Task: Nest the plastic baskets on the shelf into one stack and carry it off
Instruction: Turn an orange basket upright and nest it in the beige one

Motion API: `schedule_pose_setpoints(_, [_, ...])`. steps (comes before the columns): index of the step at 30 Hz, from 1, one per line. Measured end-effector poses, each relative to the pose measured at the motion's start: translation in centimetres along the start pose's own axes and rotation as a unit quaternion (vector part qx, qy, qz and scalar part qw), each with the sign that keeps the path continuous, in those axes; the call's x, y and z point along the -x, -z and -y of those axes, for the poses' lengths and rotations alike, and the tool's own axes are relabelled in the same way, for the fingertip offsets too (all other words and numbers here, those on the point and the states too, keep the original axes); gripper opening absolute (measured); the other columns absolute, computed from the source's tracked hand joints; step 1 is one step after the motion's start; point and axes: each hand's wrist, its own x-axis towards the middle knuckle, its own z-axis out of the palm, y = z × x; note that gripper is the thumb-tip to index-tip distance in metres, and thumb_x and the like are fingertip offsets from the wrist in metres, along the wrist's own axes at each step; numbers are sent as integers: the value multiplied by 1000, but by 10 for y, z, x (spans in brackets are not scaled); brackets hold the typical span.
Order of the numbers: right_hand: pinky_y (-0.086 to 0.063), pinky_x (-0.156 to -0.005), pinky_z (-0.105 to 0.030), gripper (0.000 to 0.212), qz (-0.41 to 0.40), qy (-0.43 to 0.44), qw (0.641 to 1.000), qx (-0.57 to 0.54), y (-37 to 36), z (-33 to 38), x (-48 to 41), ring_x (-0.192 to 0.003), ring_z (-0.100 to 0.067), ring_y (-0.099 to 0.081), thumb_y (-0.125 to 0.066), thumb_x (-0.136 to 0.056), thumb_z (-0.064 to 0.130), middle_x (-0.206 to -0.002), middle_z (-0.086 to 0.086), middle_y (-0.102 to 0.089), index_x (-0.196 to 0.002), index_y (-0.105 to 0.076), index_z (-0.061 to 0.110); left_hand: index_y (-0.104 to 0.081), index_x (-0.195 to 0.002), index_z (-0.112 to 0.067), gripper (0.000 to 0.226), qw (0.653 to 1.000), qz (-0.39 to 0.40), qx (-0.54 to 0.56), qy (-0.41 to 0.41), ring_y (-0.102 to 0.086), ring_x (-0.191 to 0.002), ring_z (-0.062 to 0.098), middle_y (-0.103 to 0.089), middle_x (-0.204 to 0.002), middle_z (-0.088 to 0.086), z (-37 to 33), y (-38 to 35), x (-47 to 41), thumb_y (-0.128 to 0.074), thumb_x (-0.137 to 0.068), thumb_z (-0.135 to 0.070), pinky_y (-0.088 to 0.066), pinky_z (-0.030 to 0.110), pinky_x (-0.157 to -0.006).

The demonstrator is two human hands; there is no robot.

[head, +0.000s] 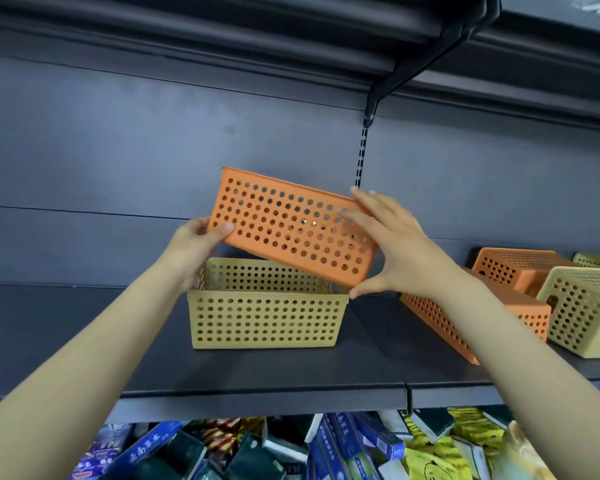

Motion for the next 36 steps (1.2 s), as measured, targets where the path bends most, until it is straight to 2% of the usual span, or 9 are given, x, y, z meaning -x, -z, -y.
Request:
schedule_pose_setpoints(5, [-12, -120, -36, 129, -28, -169, 962, -213, -18, 4, -3, -152, -8, 2, -86, -55, 54, -165, 15, 10, -151, 0, 50, -46, -112, -13, 21, 994, 11, 102, 28, -58, -120, 23, -53, -141, 15, -4, 13, -1, -60, -97, -16, -47, 32, -97])
schedule_pose_setpoints(10, [-52, -95, -30, 80, 18, -323, 790, -521, -53, 18, 0, -123, -8, -59, -72, -79, 37, -142, 3, -57, -149, -35, 23, -44, -122, -9, 36, 997, 15, 77, 22, -63, -112, 19, -56, -135, 11, 7, 25, -5, -66, -94, -16, -51, 29, -80])
schedule_pose_setpoints(14, [-56, -88, -25, 40, -72, -379, 766, -514, -75, 26, -6, -99, -4, -70, -64, -94, 25, -124, -3, -68, -130, -53, 15, -52, -122, -6, 44, 999, 38, 5, 6, -65, -114, 21, -66, -123, 9, 3, 32, -12, -68, -92, -34, -48, 38, -103])
schedule_pose_setpoints(19, [-49, -103, -42, 39, -123, -366, 740, -551, -81, 28, -7, -116, -23, -65, -65, -92, 14, -121, -4, -69, -127, -50, 14, -43, -142, -21, 75, 995, 55, -16, 81, -68, -92, 22, -69, -109, 9, -8, 35, -3, -28, -92, -75, -53, 36, -82])
schedule_pose_setpoints(22, [-46, -101, -36, 76, -100, -355, 732, -573, -82, 35, -6, -121, -19, -62, -68, -82, 38, -129, 0, -66, -148, -32, 28, -66, -108, -28, 74, 989, 89, -55, 102, -63, -97, 14, -69, -117, 7, -2, 32, 6, -7, -95, -71, -44, 35, -91])
schedule_pose_setpoints(25, [-45, -101, -29, 72, -95, -361, 760, -532, -93, 45, -10, -116, -2, -62, -49, -83, 64, -132, 12, -62, -148, -35, 34, -49, -141, -36, 69, 979, 28, -177, 101, -29, -145, 26, -36, -154, 8, 13, 34, 9, -14, -94, -73, -17, 50, -117])
schedule_pose_setpoints(27, [-44, -104, -33, 74, -104, -380, 760, -517, -103, 47, -12, -116, -4, -62, -43, -84, 75, -132, 11, -63, -146, -39, 34, -50, -138, -41, 66, 982, 44, -161, 86, -38, -140, 25, -43, -150, 3, 26, 39, 7, -19, -90, -76, -30, 48, -114])
schedule_pose_setpoints(30, [-50, -94, -34, 63, -132, -399, 744, -520, -114, 43, -12, -111, -8, -65, -48, -95, 58, -126, 6, -65, -150, -28, 36, -57, -128, -40, 53, 987, 125, -99, 23, -66, -104, -4, -69, -119, -16, 35, 44, 9, -23, -97, -67, -46, 21, -83])
schedule_pose_setpoints(36, [-54, -72, -23, 53, -127, -400, 737, -529, -118, 35, -2, -94, -11, -72, -57, -98, 21, -115, -5, -71, -141, -28, 31, -47, -132, -46, 32, 969, 152, -182, -63, -56, -101, -13, -61, -112, -28, 34, 58, 9, -35, -103, -49, -43, 16, -87])
